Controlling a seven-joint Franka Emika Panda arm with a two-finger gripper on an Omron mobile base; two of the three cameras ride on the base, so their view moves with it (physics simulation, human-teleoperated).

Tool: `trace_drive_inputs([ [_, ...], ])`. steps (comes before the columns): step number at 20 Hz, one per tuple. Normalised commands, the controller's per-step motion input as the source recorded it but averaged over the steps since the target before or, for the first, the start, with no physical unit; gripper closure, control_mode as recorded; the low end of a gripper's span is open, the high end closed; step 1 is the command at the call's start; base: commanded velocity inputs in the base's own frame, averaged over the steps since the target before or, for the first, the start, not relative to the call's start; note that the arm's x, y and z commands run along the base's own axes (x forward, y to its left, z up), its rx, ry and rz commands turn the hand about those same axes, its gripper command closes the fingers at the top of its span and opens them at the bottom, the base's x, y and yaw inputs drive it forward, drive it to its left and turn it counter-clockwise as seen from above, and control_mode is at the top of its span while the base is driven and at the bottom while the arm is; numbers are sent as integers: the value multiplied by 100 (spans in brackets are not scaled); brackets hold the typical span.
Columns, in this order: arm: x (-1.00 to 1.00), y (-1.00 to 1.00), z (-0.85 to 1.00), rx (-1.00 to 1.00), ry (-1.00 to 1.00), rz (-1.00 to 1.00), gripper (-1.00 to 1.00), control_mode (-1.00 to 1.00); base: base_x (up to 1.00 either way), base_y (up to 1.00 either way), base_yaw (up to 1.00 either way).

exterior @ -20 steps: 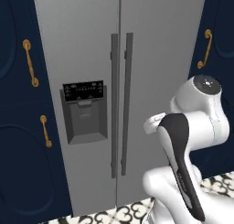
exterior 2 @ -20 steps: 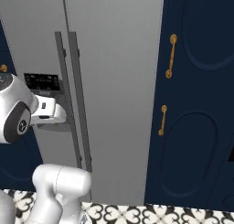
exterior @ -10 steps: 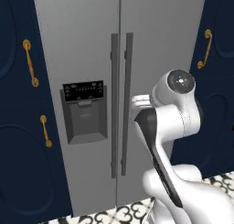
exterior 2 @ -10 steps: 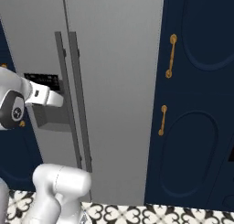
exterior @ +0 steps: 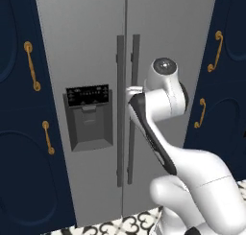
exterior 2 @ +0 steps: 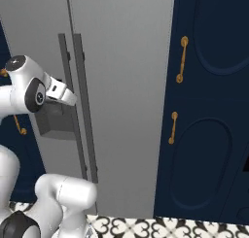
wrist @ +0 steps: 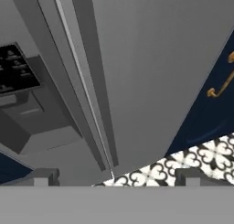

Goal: Grab a lemon wedge from the fridge and one ice cube from the ice bowl, and put them in the glass of lemonade.

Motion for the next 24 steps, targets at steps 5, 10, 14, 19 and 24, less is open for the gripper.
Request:
trace_drive_inputs([
  [5, 50, -24, -17, 4, 8, 14, -100, -100, 0, 0, 0],
  [10, 59, -3, -19, 0, 0, 2, -100, -100, 0, 0, 0],
  [14, 79, 10, -26, 0, 0, 0, -100, -100, 0, 0, 0],
  [19, 83, 23, -31, 0, 0, 3, -100, -100, 0, 0, 0],
  [24, 60, 4, -22, 0, 0, 2, -100, -100, 0, 0, 0],
])
